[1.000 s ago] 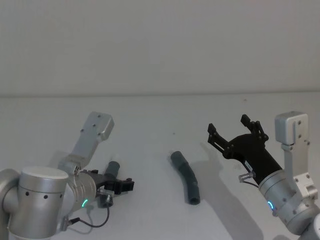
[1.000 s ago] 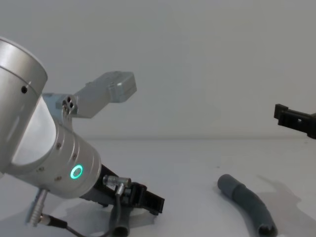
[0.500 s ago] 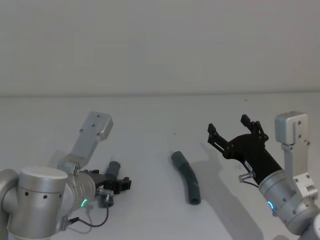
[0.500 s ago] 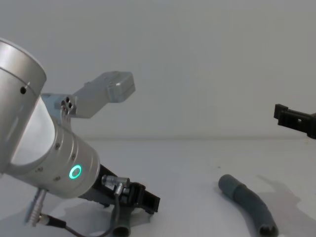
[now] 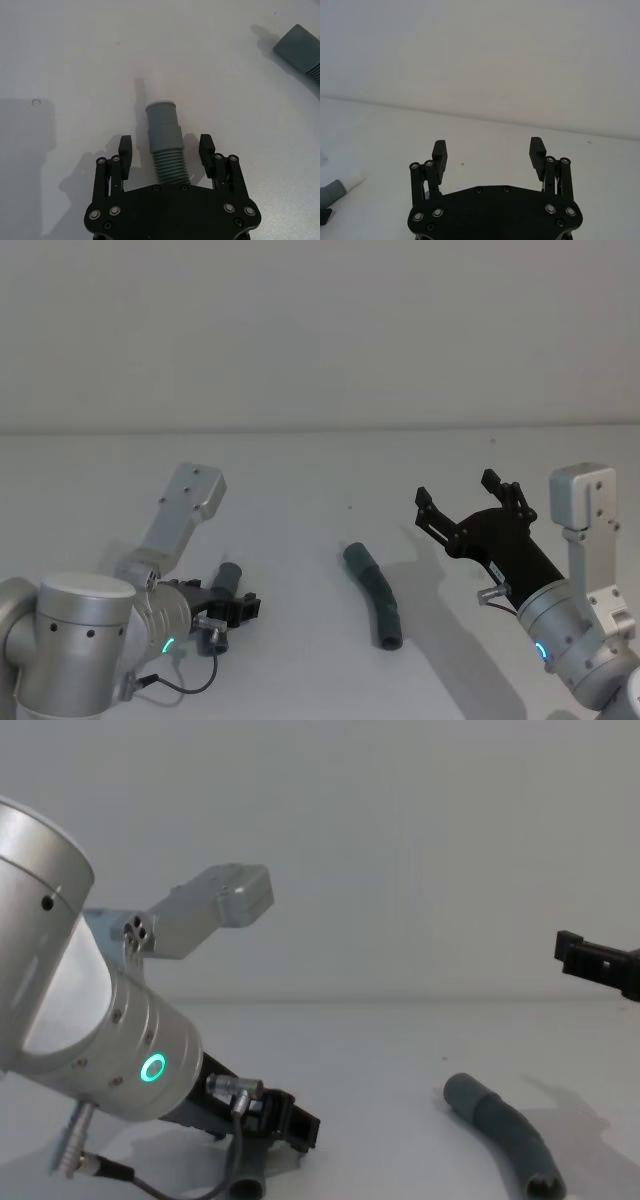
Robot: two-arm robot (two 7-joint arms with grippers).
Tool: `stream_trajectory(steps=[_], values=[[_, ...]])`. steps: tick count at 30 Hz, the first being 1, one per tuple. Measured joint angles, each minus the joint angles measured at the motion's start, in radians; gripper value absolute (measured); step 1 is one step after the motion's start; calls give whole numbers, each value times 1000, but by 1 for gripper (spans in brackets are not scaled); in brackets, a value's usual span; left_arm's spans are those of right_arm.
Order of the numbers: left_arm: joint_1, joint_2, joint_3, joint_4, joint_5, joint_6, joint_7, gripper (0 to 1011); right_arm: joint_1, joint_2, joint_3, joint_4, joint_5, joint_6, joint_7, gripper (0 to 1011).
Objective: Use both hands to pick up one end of the pipe from the table, align the ends, and insert them.
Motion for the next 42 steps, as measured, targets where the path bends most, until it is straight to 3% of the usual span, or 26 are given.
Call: stream_trajectory(steps=[42], values=[[1,0,1,1,-1,0,-2,506,0,0,0,0,0,0,0,1000]])
